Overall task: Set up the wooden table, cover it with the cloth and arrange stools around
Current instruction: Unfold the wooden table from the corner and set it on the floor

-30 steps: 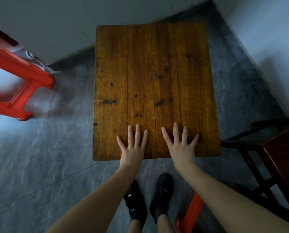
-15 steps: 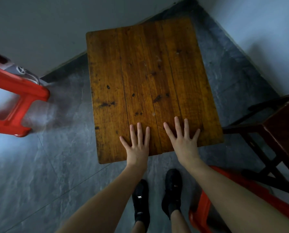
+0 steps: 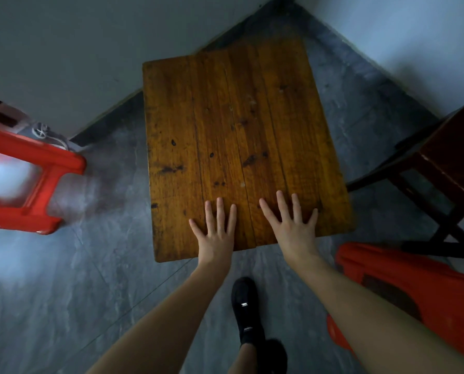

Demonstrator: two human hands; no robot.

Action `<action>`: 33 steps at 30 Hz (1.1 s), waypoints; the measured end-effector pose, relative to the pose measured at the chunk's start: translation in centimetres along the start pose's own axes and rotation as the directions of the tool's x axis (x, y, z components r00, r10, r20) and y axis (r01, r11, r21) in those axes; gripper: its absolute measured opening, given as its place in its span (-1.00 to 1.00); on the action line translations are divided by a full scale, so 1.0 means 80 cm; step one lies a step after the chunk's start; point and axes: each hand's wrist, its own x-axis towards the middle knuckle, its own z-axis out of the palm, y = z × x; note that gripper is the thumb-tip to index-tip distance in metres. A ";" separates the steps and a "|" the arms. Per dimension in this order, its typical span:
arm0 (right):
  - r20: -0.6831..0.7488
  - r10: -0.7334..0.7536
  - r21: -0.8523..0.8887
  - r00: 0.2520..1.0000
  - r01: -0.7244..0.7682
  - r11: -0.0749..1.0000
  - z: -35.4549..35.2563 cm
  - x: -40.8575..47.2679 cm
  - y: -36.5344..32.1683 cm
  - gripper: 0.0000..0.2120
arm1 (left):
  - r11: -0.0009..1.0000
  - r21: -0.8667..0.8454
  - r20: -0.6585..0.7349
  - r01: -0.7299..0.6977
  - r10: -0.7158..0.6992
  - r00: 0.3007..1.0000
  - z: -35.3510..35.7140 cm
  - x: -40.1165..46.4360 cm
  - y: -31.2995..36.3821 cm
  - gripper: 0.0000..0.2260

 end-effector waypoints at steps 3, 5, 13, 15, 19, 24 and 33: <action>0.007 0.027 0.033 1.000 -0.028 0.999 0.017 -0.031 -0.022 0.15 | 0.999 0.031 0.001 -0.024 0.024 1.000 0.017 -0.032 -0.009 0.02; 0.019 0.043 0.047 0.999 -0.043 0.998 0.029 -0.057 -0.038 0.15 | 0.998 0.044 0.006 -0.039 0.039 0.999 0.027 -0.056 -0.012 0.03; 0.052 0.093 0.032 0.994 -0.094 0.995 0.089 -0.174 -0.105 0.09 | 0.986 0.120 0.023 -0.113 0.111 0.994 0.091 -0.172 -0.022 -0.04; 0.067 0.109 0.030 0.992 -0.111 0.993 0.103 -0.202 -0.125 0.09 | 0.983 0.130 0.031 -0.133 0.130 0.991 0.111 -0.199 -0.027 -0.03; 0.075 0.151 0.057 0.986 -0.155 0.986 0.127 -0.250 -0.165 0.11 | 0.976 0.139 0.012 -0.168 0.168 0.986 0.142 -0.247 -0.043 -0.06; 0.050 0.209 0.122 0.977 -0.213 0.969 0.145 -0.301 -0.217 0.14 | 0.958 0.158 -0.010 -0.239 0.244 0.970 0.168 -0.292 -0.079 -0.02; -0.059 0.265 0.212 0.962 -0.247 0.945 0.221 -0.411 -0.353 0.12 | 0.912 0.032 -0.130 -0.408 0.408 0.903 0.253 -0.408 -0.186 0.07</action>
